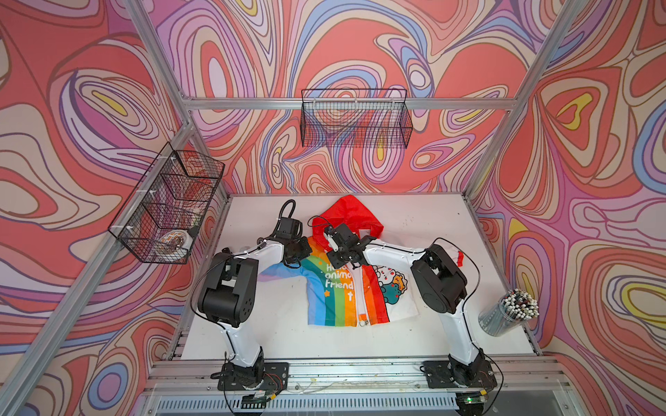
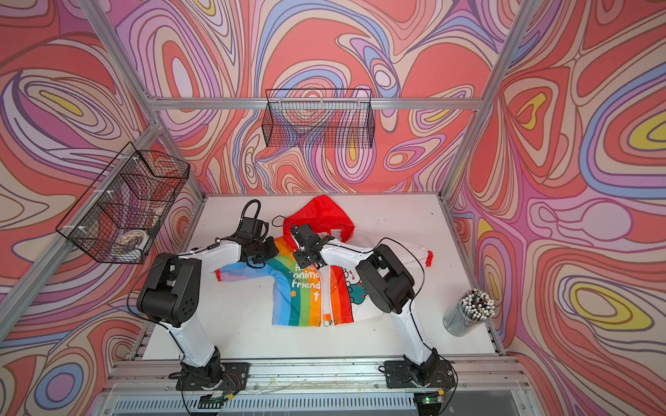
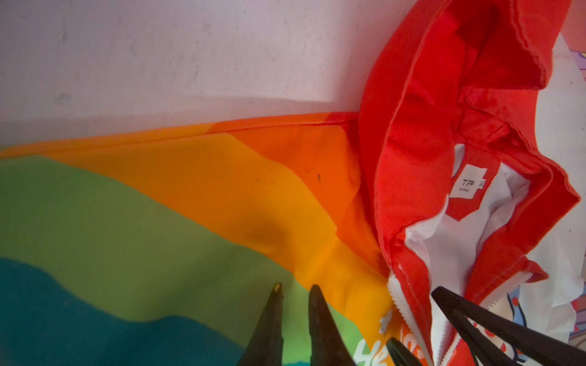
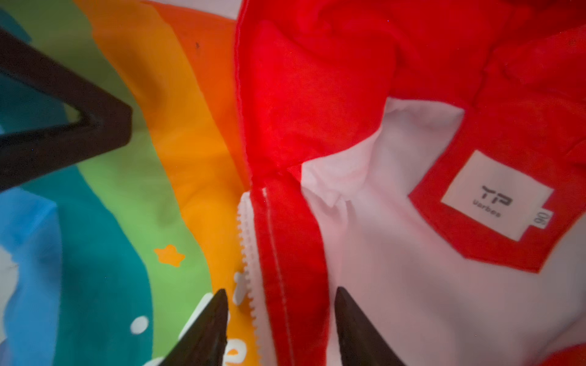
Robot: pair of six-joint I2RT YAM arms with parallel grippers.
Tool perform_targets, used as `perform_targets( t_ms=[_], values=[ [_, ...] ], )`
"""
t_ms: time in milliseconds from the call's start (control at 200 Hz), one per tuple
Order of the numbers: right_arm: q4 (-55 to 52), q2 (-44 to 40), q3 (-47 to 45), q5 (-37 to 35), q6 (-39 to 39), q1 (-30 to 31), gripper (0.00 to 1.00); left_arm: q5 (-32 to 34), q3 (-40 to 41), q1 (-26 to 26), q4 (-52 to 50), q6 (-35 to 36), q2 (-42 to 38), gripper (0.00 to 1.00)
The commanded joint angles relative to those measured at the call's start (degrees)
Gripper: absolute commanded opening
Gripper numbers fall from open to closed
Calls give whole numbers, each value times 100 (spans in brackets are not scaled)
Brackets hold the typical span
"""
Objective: Unzip the jacket
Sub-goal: Smooth out the jacket at the center of the board.
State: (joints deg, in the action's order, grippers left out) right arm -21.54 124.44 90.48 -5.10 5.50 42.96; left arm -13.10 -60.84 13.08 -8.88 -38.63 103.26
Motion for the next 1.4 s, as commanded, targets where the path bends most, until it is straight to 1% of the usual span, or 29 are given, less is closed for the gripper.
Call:
perform_targets(
  t_ms=[0,95,180,350,376,471,606,696,811,926,1016,1087,1197,1277,1337,1397],
  values=[
    [-160,159,163,-720,274,37,50,26,82,-21,106,-66,122,18],
    [-106,108,133,-980,493,32,45,27,64,-17,78,-49,158,17],
    [-53,45,72,-1030,679,12,41,45,41,-16,62,-32,180,17],
    [-154,91,84,-905,1197,-105,24,53,11,-16,6,3,235,17],
    [-168,96,79,-866,1270,-140,22,57,13,-16,9,10,236,17],
    [-208,100,43,-596,1577,-296,23,67,20,-17,-12,43,246,17],
    [-105,45,-102,-46,1957,-587,32,62,7,-16,-47,83,254,17],
    [-153,70,-115,188,2187,-753,34,20,-46,-16,-78,118,281,17],
    [-141,148,-116,612,2321,-887,31,-160,-98,-19,-37,198,306,18],
    [-157,251,-59,998,2368,-991,26,-481,-188,-18,25,349,292,18],
    [-266,290,9,1101,2419,-1071,24,-700,-283,-3,36,499,219,18],
    [-347,235,23,1021,2468,-1137,20,-772,-412,51,-35,636,143,18],
    [-85,-121,-187,1220,2390,-1232,19,-837,-678,219,-122,854,54,17],
    [284,-575,-504,1387,2202,-1247,27,-898,-956,396,-186,981,141,14],
    [468,-963,-756,1279,2103,-1262,31,-883,-1246,554,-273,1064,296,10],
    [583,-1309,-1012,1090,2095,-1307,31,-861,-1523,712,-347,1104,510,7]
  ],
)
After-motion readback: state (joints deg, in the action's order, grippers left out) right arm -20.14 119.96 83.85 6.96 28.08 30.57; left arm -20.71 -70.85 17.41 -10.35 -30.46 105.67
